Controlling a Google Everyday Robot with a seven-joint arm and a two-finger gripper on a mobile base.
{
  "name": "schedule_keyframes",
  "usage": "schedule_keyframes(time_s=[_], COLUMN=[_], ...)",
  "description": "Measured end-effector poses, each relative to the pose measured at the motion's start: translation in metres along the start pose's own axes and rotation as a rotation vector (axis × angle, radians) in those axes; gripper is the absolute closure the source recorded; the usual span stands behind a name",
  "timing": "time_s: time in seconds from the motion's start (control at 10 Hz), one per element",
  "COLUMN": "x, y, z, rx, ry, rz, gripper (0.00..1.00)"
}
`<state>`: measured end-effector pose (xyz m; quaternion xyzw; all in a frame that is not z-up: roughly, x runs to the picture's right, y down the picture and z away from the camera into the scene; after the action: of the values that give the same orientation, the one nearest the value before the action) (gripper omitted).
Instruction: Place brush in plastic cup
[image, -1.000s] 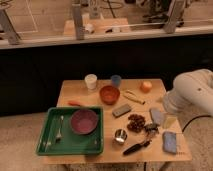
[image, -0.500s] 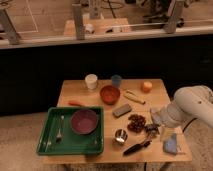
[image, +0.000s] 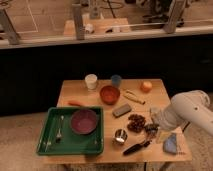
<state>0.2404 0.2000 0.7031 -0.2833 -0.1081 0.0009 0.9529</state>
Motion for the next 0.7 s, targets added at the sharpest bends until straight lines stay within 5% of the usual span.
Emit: schedule_keyframes(time_s=[0.7], x=[-0.022], y=[0.029], z=[0.036], rx=[-0.034], ry=[0.007], rz=[-0.12], gripper=[0.2])
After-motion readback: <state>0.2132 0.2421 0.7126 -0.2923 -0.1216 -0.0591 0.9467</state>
